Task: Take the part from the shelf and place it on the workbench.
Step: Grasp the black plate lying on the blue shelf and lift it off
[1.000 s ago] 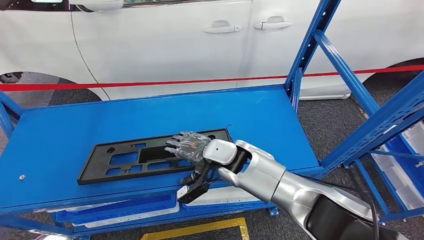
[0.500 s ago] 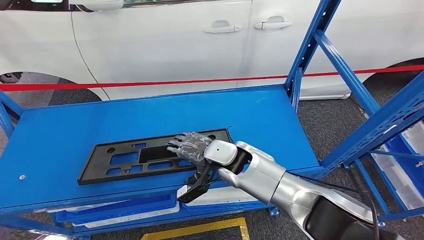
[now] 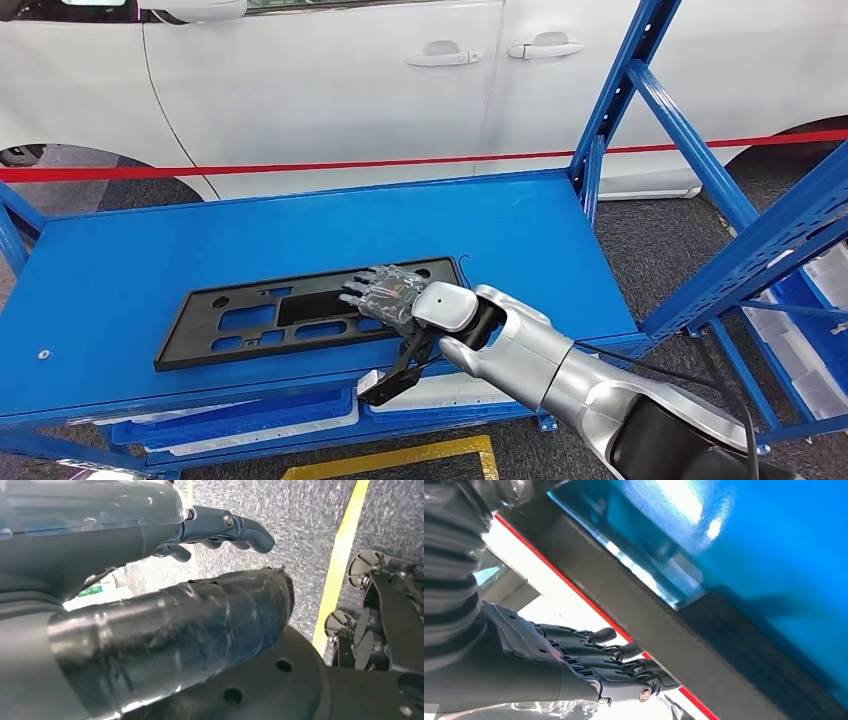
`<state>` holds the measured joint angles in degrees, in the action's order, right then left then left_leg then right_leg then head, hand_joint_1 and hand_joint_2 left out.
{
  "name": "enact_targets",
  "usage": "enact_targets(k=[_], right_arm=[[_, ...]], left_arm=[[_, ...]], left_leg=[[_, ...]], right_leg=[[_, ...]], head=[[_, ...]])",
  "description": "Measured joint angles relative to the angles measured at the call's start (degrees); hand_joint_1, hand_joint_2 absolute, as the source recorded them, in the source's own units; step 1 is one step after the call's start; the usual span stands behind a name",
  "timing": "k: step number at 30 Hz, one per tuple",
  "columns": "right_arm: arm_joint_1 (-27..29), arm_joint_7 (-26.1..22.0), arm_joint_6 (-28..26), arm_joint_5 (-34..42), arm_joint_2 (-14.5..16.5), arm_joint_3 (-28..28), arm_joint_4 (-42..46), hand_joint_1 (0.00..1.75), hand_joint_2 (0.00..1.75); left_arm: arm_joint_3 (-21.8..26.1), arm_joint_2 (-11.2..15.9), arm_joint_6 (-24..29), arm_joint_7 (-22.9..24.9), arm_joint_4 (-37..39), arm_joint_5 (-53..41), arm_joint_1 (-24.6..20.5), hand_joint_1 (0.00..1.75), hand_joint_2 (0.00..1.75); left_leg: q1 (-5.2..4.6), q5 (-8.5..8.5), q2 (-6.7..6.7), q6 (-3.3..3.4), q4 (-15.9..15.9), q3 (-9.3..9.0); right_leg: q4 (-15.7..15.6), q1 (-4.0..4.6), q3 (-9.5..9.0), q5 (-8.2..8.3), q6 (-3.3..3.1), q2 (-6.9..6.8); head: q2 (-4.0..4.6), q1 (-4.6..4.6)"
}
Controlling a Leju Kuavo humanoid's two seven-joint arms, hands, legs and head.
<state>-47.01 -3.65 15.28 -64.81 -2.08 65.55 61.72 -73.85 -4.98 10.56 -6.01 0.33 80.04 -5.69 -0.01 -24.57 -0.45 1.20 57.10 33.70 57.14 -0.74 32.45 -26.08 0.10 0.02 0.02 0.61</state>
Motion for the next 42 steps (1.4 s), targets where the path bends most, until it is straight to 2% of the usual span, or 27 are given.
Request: enact_targets(k=[5,8,9,12,13,16,17,29,42], right_arm=[[0.1,0.0,0.0,0.0,0.0,0.0,-0.1,0.0,1.75],[0.2,0.0,0.0,0.0,0.0,-0.1,-0.2,0.0,0.44],[0.3,0.1,-0.2,-0.1,0.0,-0.3,-0.2,0.0,0.44],[0.8,0.3,-0.8,-0.8,0.0,-1.1,-0.3,0.0,1.75],[0.9,0.4,-1.0,-1.0,0.0,-1.3,-0.3,0.23,1.75],[1.3,0.4,-1.1,-1.5,0.0,-1.8,-0.3,1.54,1.75],[1.5,0.4,-1.1,-1.7,0.0,-2.0,-0.4,1.75,1.75],[2.8,0.7,-3.6,-4.1,0.0,-3.8,0.4,1.75,1.75],[4.7,0.8,-4.4,-6.1,0.0,-4.8,6.0,1.75,1.75]], left_arm=[[0.0,-0.1,0.0,0.0,0.0,0.0,0.0,0.0,0.0],[-0.1,-0.1,0.0,0.0,0.0,0.0,0.0,0.0,0.0],[-0.1,-0.1,0.0,0.1,0.0,0.0,0.0,0.0,0.0],[-0.4,-0.1,0.0,0.4,0.0,0.0,0.0,0.0,0.0],[-0.4,-0.1,0.0,0.4,0.0,0.0,0.0,0.0,0.0],[-0.6,-0.2,0.1,0.7,0.0,0.0,0.0,0.0,0.0],[-0.7,-0.2,0.1,0.8,0.0,0.0,0.0,0.0,0.0],[-1.3,-0.2,0.3,0.9,0.0,0.0,-0.2,0.0,0.0],[-1.7,-0.1,1.0,0.9,0.0,0.0,-0.2,0.0,0.0]], left_leg=[[0.0,0.0,0.0,0.0,0.0,0.0],[-0.01,0.0,0.0,0.0,0.0,0.0],[-0.01,0.0,0.0,0.0,0.0,0.0],[-0.01,0.0,0.0,0.0,0.0,0.0],[-0.01,0.0,0.0,0.0,0.0,0.0],[-0.01,0.0,0.0,0.0,0.0,0.0],[-0.01,0.0,0.0,0.0,0.0,0.0],[-0.01,0.0,0.0,0.0,0.0,0.0],[0.0,0.0,0.0,0.0,0.0,0.0]], right_leg=[[0.0,-0.01,-0.01,0.0,0.0,0.0],[0.0,-0.01,-0.01,0.0,0.0,0.0],[0.0,-0.01,-0.01,0.0,0.0,0.0],[0.0,-0.01,-0.01,0.0,0.0,0.0],[0.0,-0.01,-0.01,0.0,0.0,0.0],[0.0,-0.01,0.0,0.0,0.0,0.0],[0.0,-0.01,0.0,0.0,0.0,0.0],[0.0,-0.01,-0.01,0.0,0.0,0.0],[0.0,0.0,0.0,-0.01,0.01,0.0]], head=[[0.0,0.0],[0.0,0.0],[0.0,0.0],[0.0,0.0],[0.0,0.0],[0.0,0.0],[0.0,0.0],[0.0,0.0],[0.0,0.0]])
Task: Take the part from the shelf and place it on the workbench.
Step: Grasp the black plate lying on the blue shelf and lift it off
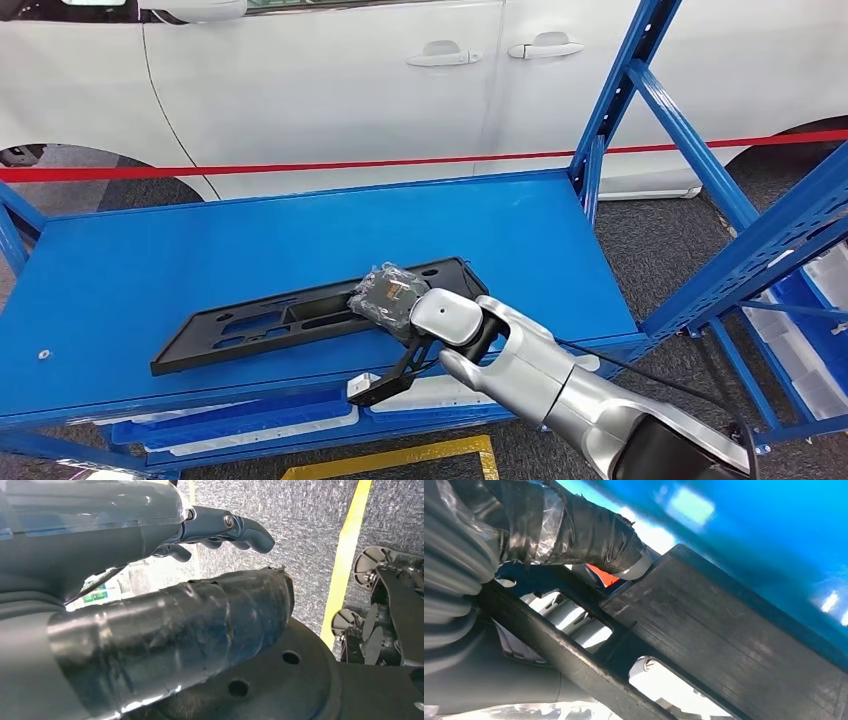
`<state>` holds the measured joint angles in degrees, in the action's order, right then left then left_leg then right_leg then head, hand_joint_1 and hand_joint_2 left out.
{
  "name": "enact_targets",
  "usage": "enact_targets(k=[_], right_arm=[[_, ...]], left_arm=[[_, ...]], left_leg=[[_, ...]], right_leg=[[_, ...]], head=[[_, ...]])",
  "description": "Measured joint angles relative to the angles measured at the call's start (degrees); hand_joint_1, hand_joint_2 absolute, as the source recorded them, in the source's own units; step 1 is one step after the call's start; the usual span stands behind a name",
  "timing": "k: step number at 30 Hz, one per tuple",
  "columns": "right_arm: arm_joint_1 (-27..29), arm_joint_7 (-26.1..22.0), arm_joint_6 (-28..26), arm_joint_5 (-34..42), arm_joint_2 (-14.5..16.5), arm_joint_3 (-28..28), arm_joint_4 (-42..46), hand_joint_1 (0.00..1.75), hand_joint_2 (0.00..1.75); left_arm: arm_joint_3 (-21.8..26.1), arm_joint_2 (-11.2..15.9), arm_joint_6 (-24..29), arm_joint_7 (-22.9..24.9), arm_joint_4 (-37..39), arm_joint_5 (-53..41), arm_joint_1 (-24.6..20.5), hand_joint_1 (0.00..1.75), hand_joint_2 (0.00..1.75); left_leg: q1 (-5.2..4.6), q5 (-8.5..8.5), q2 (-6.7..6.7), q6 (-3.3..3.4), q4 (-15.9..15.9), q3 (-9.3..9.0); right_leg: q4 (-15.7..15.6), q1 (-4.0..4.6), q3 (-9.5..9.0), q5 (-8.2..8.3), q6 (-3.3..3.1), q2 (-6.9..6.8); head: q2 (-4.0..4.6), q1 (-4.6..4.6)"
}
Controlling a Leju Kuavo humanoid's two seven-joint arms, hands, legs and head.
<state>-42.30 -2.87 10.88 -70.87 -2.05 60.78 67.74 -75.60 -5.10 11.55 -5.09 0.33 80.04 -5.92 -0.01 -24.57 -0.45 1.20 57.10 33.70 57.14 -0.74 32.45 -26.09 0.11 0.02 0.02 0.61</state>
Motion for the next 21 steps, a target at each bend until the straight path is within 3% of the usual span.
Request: enact_targets(k=[5,9,14,18,21], right_arm=[[0.9,0.2,-0.7,-0.6,0.0,-0.7,1.7,1.75,1.75],[2.1,-0.1,-2.6,-1.9,-0.1,-1.3,4.1,1.75,1.75],[3.1,-0.3,-4.4,-2.9,-0.3,-2.4,7.8,1.75,1.75],[4.4,-0.9,-6.0,-3.2,-2.1,-6.5,18.9,1.75,1.75],[5.1,-1.7,-6.3,-2.9,-3.4,-8.4,23.2,1.75,1.75]], left_arm=[[-0.2,0.2,0.0,0.0,0.0,0.0,0.0,0.0,0.0],[-0.3,0.3,0.0,-0.4,0.0,0.0,0.0,0.0,1.75],[-0.8,0.4,0.0,-1.3,0.0,0.0,0.1,0.0,1.75],[-3.1,0.6,-6.6,-11.7,0.0,0.0,0.6,0.0,1.75],[-4.1,0.7,-8.6,-14.9,0.0,0.0,0.8,0.0,1.75]], left_leg=[[0.0,0.0,0.0,0.0,0.0,0.0],[0.0,0.0,0.0,0.0,0.0,0.01],[0.0,-0.01,0.01,0.0,0.0,0.02],[-0.01,-0.04,0.0,0.04,0.0,0.04],[-0.01,-0.04,0.0,0.05,0.0,0.03]], right_leg=[[0.0,0.0,0.0,0.0,0.0,0.0],[0.0,0.0,0.01,0.0,0.0,0.0],[0.0,-0.01,0.02,-0.01,0.01,0.01],[0.0,-0.02,0.04,-0.03,0.02,0.0],[0.0,-0.02,0.03,-0.03,0.02,0.0]], head=[[0.0,0.0],[0.0,0.0],[0.0,0.0],[0.0,0.0],[0.0,0.0]])
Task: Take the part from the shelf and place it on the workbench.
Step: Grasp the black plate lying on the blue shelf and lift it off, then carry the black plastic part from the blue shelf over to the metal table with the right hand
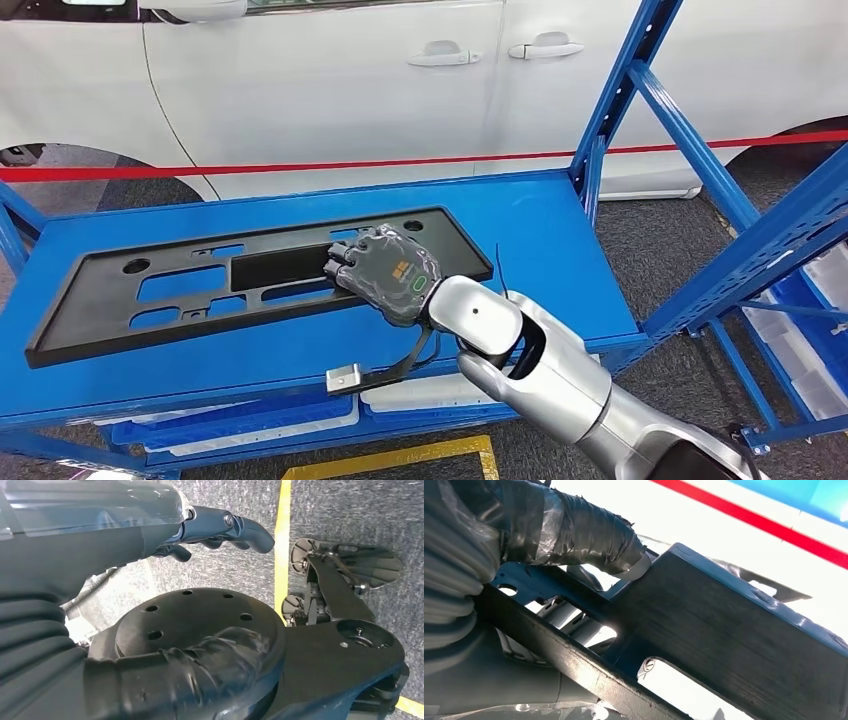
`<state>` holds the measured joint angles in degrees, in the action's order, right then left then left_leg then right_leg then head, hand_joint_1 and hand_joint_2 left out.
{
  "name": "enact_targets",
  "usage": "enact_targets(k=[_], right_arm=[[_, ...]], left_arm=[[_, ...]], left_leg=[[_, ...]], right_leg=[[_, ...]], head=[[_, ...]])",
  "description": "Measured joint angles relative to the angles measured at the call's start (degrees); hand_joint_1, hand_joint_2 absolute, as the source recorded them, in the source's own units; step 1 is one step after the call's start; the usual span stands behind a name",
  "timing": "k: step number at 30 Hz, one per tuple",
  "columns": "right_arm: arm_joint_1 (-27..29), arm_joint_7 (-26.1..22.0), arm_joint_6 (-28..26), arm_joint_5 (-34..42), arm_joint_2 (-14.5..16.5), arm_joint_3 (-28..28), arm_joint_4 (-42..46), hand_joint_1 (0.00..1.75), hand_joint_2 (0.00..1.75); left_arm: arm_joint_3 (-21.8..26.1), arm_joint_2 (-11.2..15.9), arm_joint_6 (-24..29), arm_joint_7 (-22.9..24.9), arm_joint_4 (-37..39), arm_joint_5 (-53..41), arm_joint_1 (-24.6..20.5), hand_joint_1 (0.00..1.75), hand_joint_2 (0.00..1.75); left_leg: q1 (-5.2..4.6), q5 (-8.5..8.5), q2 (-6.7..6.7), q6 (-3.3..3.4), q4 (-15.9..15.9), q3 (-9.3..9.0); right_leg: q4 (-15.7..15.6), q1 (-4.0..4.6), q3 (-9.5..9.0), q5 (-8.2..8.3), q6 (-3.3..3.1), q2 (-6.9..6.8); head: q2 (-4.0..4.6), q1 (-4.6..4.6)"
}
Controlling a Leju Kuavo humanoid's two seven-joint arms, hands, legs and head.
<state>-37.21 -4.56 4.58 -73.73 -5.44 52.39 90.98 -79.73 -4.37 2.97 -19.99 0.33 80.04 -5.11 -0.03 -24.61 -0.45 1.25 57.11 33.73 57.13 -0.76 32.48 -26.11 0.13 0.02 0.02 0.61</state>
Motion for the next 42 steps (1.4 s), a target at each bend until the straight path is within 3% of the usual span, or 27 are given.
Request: enact_targets(k=[3,6,7,8,10,12,16,20,42], right_arm=[[0.9,-0.7,-1.1,0.3,-1.0,-1.1,3.2,1.75,1.75],[1.4,-1.2,-2.2,0.9,-2.3,-2.0,6.8,1.75,1.75],[1.5,-1.3,-2.4,1.1,-2.7,-2.3,7.9,1.75,1.75],[1.6,-1.3,-2.5,1.1,-3.0,-2.5,8.8,1.75,1.75],[1.8,-1.2,-2.6,0.8,-3.8,-3.0,10.5,1.75,1.75],[2.0,-1.0,-2.8,0.3,-4.7,-3.4,12.2,1.75,1.75],[2.9,-0.2,-4.8,-1.2,-6.5,-5.2,16.6,1.75,1.75],[3.6,-0.5,-6.3,-2.0,-8.0,-6.8,21.2,1.75,1.75],[5.1,-0.8,-6.8,-2.9,-11.2,-7.7,24.1,1.75,1.75]], left_arm=[[-0.6,0.3,-1.5,-1.3,0.0,0.0,0.2,0.0,1.75],[-0.9,0.7,-2.5,-1.8,0.0,0.0,0.3,0.0,0.44],[-1.0,0.9,-2.6,-1.8,0.0,0.0,0.3,0.0,0.44],[-1.0,1.0,-2.6,-1.9,0.0,0.0,0.3,0.0,0.87],[-1.1,1.2,-2.2,-2.1,0.0,0.0,0.3,0.0,0.87],[-1.1,1.5,-1.5,-2.4,0.0,0.0,0.3,0.0,0.0],[-1.2,2.1,0.5,-2.8,0.0,0.0,0.3,0.0,0.0],[-1.5,2.5,1.7,-3.1,0.0,0.0,0.2,0.0,1.75],[-4.0,4.0,5.4,-4.4,0.0,0.0,0.1,0.0,1.75]], left_leg=[[0.0,0.0,0.0,0.0,0.0,-0.01],[0.0,-0.01,-0.01,0.0,0.0,0.0],[0.0,-0.01,0.0,-0.01,0.0,0.0],[0.0,-0.02,0.0,-0.01,0.0,0.0],[0.0,-0.02,0.0,-0.02,0.0,-0.01],[0.01,-0.02,0.0,-0.02,0.0,-0.01],[0.0,-0.02,0.0,-0.02,0.0,0.0],[0.0,-0.05,0.0,-0.01,0.0,0.0],[0.0,-0.05,0.01,0.0,0.0,-0.01]], right_leg=[[0.0,0.0,0.01,0.0,0.0,0.0],[0.0,0.01,0.01,0.0,0.0,-0.01],[0.0,0.01,0.01,0.0,0.0,-0.01],[0.0,0.01,0.01,0.0,0.0,0.0],[0.0,0.01,0.02,0.0,0.0,0.0],[0.0,0.01,0.02,0.0,0.0,0.0],[0.0,0.01,0.01,0.0,0.0,-0.01],[0.0,0.0,0.01,-0.01,0.01,0.0],[0.0,0.0,0.0,-0.01,0.01,0.0]], head=[[0.0,0.0],[0.0,0.0],[0.0,0.0],[0.0,0.0],[0.0,0.0],[0.0,0.0],[0.0,0.0],[0.0,0.0],[0.0,0.0]])
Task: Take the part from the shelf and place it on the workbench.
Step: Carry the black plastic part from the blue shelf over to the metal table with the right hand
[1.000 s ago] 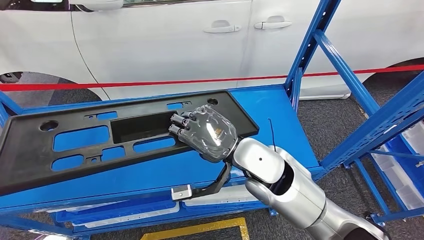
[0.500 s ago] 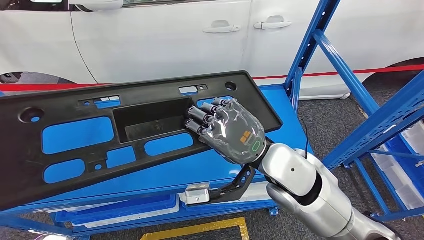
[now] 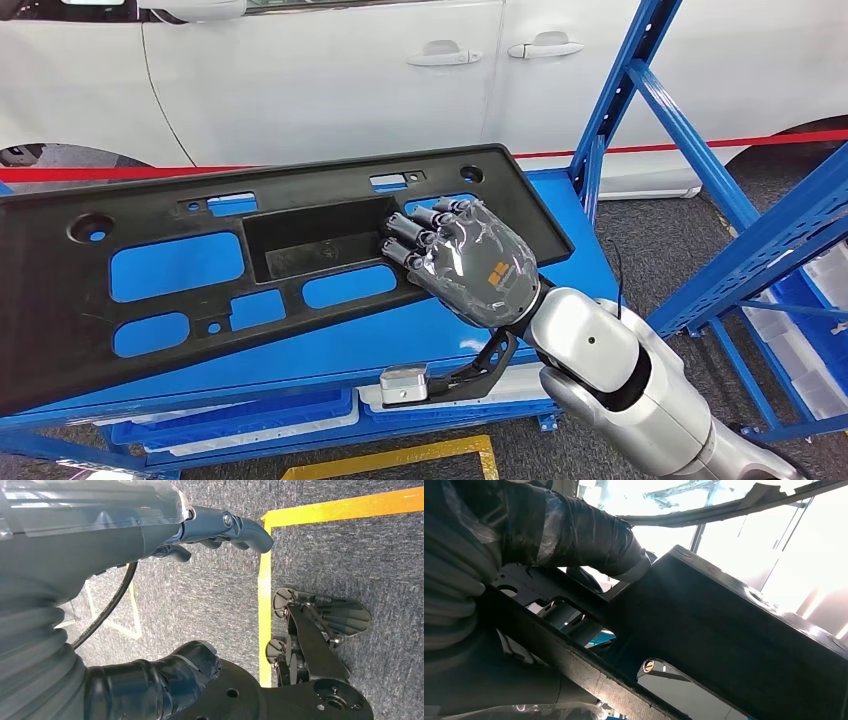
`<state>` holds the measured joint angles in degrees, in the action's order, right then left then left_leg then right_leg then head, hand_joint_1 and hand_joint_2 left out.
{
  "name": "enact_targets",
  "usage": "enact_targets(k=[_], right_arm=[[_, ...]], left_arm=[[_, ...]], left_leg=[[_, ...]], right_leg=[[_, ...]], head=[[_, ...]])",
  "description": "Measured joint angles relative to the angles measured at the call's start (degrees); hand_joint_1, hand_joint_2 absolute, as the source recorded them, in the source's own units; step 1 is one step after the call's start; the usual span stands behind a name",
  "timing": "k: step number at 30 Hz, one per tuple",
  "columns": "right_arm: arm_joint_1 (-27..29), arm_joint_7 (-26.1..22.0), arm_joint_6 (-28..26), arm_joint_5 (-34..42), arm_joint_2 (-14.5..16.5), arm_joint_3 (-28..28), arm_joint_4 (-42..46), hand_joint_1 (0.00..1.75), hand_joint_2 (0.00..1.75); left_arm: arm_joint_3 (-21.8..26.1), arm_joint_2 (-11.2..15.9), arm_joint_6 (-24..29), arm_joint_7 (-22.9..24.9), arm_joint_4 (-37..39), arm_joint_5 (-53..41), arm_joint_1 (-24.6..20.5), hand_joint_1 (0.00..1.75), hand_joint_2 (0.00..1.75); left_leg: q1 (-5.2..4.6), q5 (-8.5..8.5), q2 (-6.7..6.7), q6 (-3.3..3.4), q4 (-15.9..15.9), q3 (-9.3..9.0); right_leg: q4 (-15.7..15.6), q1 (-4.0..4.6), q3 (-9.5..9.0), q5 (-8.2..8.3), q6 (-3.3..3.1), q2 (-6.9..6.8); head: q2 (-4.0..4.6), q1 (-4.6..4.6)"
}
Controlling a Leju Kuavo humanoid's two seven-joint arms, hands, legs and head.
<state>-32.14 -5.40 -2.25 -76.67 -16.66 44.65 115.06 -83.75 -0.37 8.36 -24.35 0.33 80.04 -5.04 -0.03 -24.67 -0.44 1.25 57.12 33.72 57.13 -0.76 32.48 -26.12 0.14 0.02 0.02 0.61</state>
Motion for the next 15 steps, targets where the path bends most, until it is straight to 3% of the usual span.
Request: enact_targets(k=[15], right_arm=[[0.0,-2.4,-2.6,-0.9,-0.7,0.1,0.3,1.75,1.75]], left_arm=[[0.1,0.1,0.1,0.7,0.0,0.0,-0.4,0.0,1.75]], left_leg=[[0.0,0.0,0.0,0.0,0.0,0.0]], right_leg=[[0.0,0.0,-0.01,0.0,0.0,0.0]], head=[[0.0,0.0]])
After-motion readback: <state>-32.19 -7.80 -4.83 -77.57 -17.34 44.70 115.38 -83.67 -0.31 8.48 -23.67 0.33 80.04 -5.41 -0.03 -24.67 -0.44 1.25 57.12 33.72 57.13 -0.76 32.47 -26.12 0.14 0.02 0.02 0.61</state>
